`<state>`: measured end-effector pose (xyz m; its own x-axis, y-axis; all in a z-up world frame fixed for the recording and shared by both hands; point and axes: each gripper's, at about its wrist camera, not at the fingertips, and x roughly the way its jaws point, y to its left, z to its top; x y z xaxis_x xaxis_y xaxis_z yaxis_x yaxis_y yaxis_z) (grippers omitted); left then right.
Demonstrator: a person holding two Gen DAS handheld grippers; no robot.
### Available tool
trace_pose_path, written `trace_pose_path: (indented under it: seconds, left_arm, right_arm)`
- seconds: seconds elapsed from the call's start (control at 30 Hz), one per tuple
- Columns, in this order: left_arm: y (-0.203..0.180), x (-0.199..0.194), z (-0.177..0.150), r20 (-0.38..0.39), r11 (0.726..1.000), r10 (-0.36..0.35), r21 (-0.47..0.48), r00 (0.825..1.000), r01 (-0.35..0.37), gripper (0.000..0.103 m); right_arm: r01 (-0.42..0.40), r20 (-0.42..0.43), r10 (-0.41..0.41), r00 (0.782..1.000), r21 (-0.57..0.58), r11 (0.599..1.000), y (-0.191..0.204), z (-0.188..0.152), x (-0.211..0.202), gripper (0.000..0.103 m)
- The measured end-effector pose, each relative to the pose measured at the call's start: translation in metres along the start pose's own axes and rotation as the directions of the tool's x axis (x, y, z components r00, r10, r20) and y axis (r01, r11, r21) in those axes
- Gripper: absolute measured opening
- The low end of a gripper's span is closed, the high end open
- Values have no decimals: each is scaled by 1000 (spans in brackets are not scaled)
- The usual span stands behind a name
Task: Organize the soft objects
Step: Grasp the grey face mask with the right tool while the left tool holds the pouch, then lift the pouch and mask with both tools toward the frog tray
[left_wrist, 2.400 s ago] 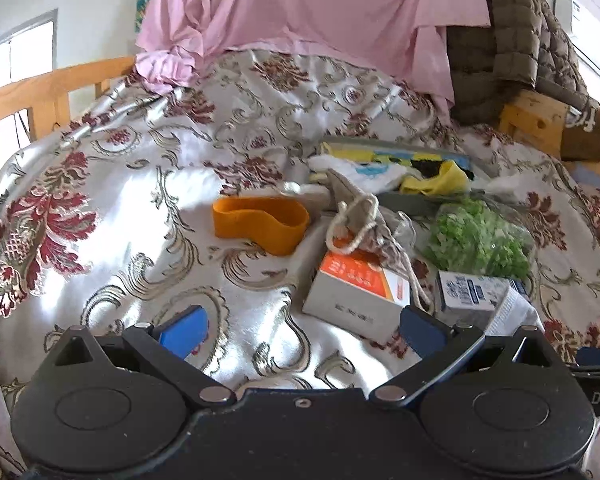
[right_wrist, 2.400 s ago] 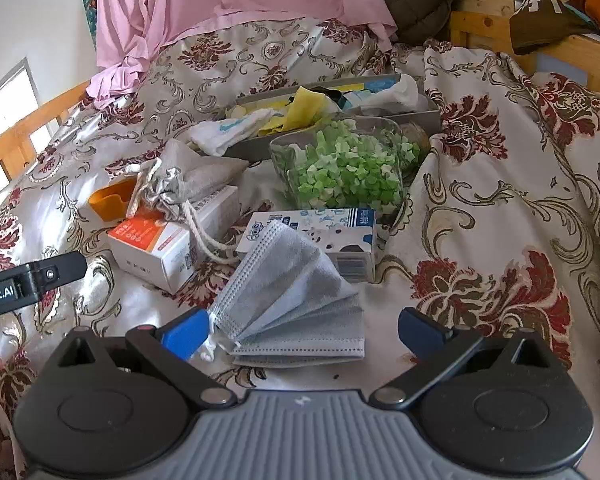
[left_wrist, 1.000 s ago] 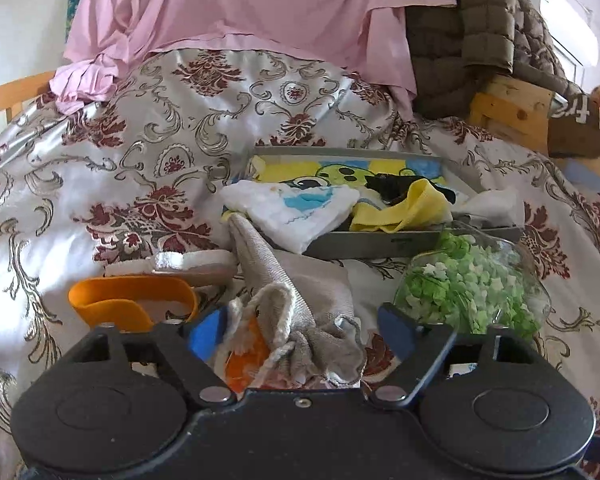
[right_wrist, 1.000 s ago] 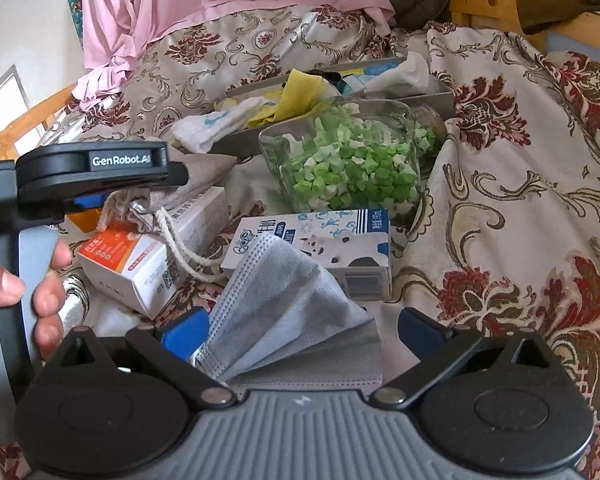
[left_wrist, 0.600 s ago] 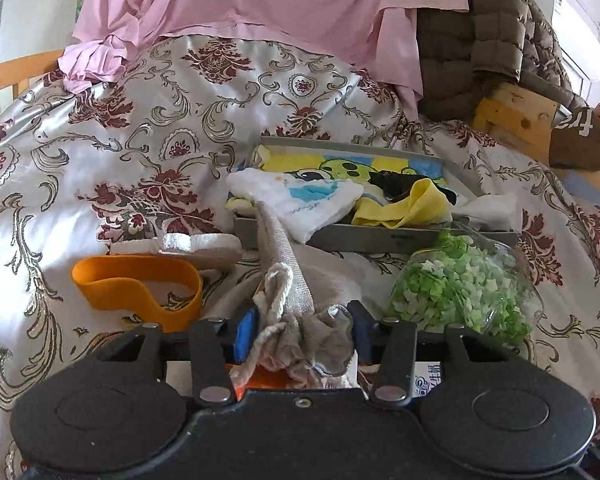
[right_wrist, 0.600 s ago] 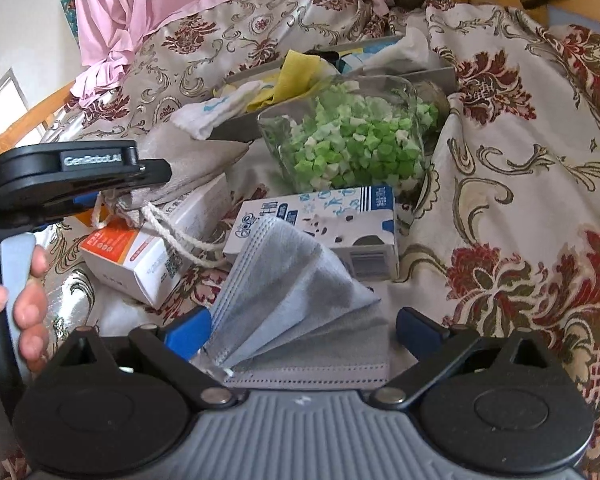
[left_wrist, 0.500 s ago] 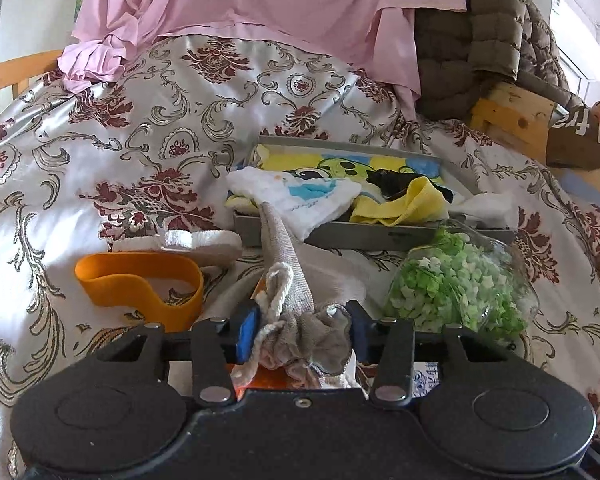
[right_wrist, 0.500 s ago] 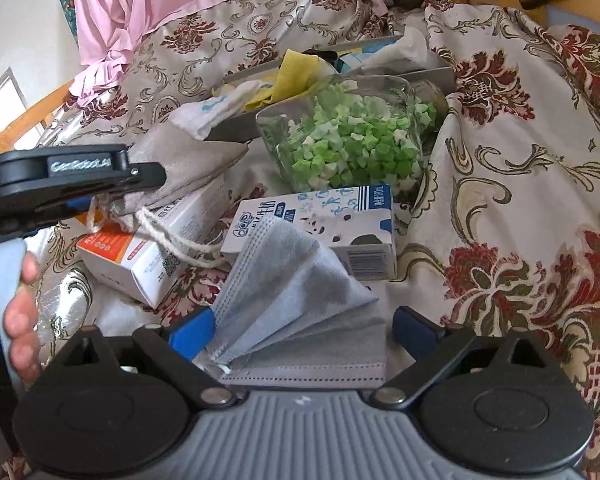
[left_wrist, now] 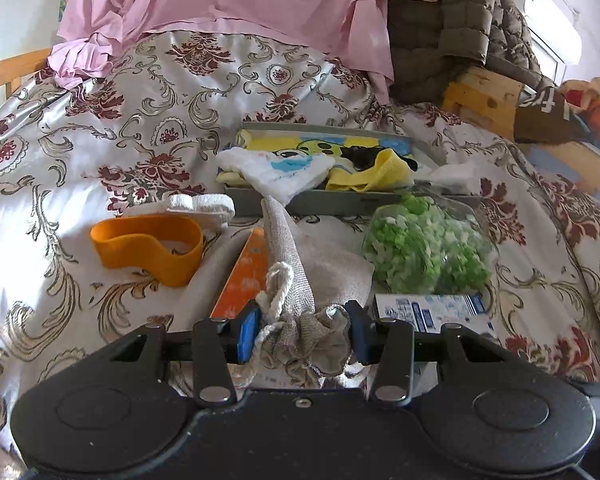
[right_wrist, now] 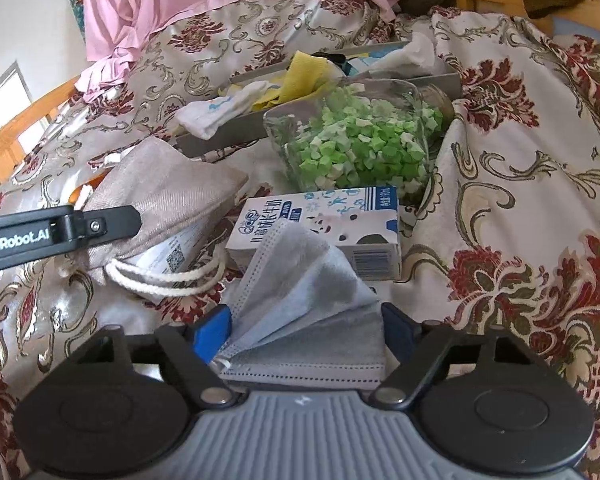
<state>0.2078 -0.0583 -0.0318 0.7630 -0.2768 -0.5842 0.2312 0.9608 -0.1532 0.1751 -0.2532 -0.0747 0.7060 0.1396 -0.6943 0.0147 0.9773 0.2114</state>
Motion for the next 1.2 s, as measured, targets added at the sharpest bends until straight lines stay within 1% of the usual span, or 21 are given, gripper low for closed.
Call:
trace_pose_path:
  seconds: [0.13, 0.17, 0.23, 0.27, 0.33, 0.47, 0.53, 0.8, 1.0, 1.2]
  left_arm:
    - [0, -8, -5, -4, 1000, -1, 12, 1000, 1, 47]
    - [0, -10, -6, -4, 1000, -1, 14, 1000, 1, 47]
    - [0, -13, -7, -6, 1000, 1, 13, 1000, -1, 47]
    - [0, -15, -7, -7, 1000, 2, 14, 1000, -2, 47]
    - [1, -19, -7, -8, 1000, 4, 14, 1000, -4, 47]
    - [4, -27, -7, -13, 1000, -1, 4, 1000, 1, 46]
    - [4, -31, -8, -16, 1000, -2, 3, 1000, 2, 46]
    - [2, -46, -9, -6, 1000, 6, 17, 1000, -5, 45]
    - [-1, -53, -2, 15, 1000, 11, 22, 1000, -11, 45]
    - [-6, -59, 2, 30, 999, 4, 34, 1000, -5, 44]
  right_arm:
    - [-11, 11, 12, 1000, -21, 1000, 4, -1, -2, 66]
    - [-12, 13, 12, 1000, -28, 1000, 5, -2, -2, 64]
    - [-5, 10, 6, 1000, -48, 999, 7, -2, -1, 55]
    - [0, 10, 1, 1000, -58, 998, 9, -3, -2, 53]
    - [0, 14, 1, 1000, -68, 998, 10, -3, -3, 46]
    - [-7, 23, 8, 1000, -79, 997, 11, -4, -7, 36]
    - [-10, 31, 12, 999, -86, 996, 12, -4, -9, 28]
    - [-27, 70, 33, 997, -95, 995, 14, -3, -16, 18]
    - [-46, 102, 54, 993, -82, 996, 12, -1, -23, 16]
    - [-52, 142, 61, 988, -63, 997, 9, 2, -30, 16]
